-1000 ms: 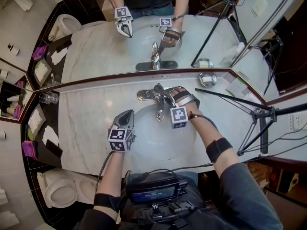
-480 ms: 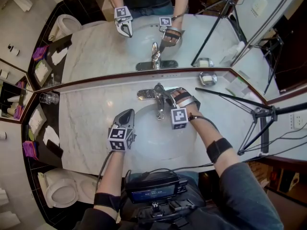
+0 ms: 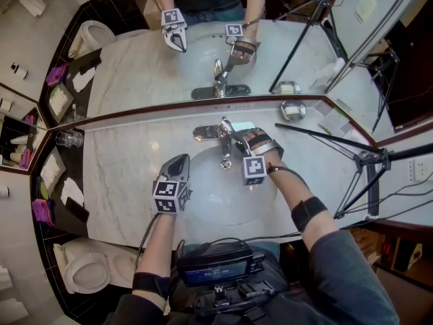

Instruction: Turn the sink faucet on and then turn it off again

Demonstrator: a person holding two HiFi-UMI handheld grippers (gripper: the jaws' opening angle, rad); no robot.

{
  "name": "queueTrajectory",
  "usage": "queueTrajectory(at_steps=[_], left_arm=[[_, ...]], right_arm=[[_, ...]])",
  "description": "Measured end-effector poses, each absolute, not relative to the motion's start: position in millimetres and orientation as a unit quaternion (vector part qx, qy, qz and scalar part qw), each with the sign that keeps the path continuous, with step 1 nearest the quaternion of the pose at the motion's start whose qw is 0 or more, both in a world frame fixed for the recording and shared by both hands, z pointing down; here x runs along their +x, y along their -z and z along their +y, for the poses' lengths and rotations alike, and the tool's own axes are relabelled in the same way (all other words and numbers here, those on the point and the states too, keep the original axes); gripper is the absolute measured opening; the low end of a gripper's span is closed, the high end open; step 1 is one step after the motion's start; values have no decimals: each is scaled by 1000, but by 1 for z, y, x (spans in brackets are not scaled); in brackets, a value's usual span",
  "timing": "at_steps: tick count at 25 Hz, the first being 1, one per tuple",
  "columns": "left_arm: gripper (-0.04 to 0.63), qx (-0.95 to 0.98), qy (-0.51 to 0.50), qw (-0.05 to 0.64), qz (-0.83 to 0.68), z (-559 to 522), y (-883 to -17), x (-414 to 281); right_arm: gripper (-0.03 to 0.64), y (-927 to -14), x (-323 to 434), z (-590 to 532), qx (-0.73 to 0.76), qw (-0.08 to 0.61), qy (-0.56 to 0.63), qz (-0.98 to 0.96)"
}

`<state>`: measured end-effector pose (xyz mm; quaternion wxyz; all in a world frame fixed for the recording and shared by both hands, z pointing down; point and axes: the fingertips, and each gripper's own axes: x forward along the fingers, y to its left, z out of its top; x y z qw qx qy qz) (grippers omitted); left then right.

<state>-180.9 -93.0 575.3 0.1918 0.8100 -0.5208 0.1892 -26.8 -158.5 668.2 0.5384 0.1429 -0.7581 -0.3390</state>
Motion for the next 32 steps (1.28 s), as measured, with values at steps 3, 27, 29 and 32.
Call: queueTrajectory(at_steps=[3, 27, 29, 32], left_arm=[[0, 810, -189, 192, -521, -92, -576, -180], [0, 809, -187, 176, -529, -71, -560, -179], [0, 811, -184, 173, -528, -70, -557, -176], [0, 813, -179, 170, -527, -67, -552, -173]], right_arm=[[204, -659, -31, -158, 146, 533, 333, -764], [209, -631, -21, -137, 186, 530, 300, -771], [186, -617, -15, -131, 208, 514, 285, -782], [102, -593, -5, -124, 254, 483, 252, -799]])
